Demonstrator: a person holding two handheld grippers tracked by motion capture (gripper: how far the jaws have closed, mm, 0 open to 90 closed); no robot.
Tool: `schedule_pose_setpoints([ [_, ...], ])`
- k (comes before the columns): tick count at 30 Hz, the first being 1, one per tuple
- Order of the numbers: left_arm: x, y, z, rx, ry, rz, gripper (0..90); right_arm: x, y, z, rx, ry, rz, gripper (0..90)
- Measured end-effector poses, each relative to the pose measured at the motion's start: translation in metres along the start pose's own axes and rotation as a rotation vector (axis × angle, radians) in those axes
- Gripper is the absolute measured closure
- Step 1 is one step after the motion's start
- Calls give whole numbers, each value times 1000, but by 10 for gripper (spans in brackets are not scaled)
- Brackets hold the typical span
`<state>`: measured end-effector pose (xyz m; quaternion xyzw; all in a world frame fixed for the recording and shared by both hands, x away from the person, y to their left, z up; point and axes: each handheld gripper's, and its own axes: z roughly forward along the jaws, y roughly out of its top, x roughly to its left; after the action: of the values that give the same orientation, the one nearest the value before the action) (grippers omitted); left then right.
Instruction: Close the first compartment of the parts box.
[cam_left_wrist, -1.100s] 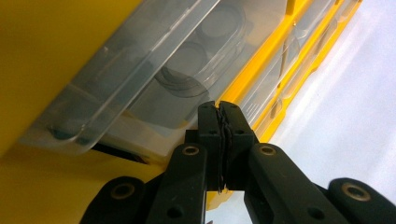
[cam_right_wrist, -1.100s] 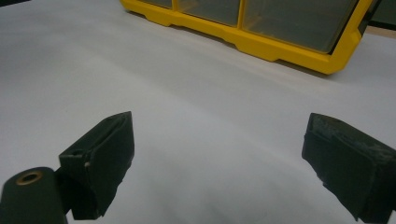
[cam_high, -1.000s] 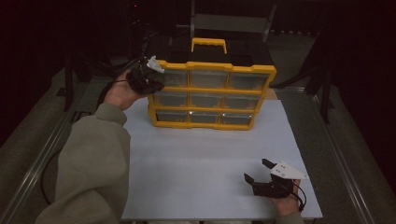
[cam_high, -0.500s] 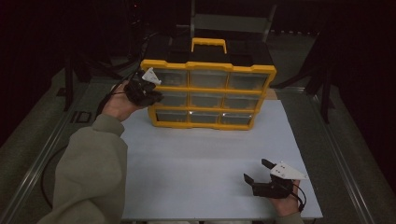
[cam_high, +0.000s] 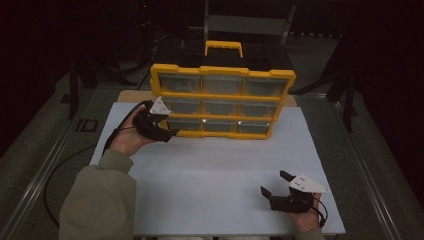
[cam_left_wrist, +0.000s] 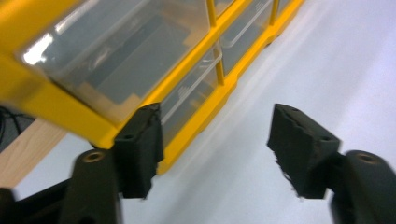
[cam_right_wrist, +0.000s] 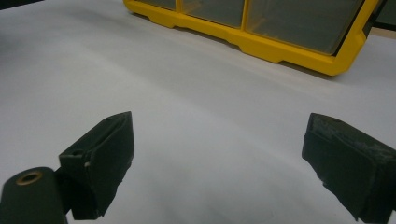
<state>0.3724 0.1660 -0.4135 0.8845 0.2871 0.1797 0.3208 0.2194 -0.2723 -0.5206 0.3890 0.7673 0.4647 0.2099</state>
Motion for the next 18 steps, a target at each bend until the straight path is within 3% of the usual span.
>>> schedule_pose_setpoints([
  [3, -4, -8, 1, -6, 9, -23, 267, 0, 0, 0, -1, 1, 3, 97],
  [4, -8, -17, 2, -16, 11, -47, 211, 1, 0, 0, -1, 1, 4, 97],
  [13, -22, -56, 3, -33, 16, -116, 19, 2, 0, 1, 1, 5, -2, 97],
  [18, -33, -81, 1, -87, 32, -165, 5, 3, 0, 1, 2, 10, 2, 97],
])
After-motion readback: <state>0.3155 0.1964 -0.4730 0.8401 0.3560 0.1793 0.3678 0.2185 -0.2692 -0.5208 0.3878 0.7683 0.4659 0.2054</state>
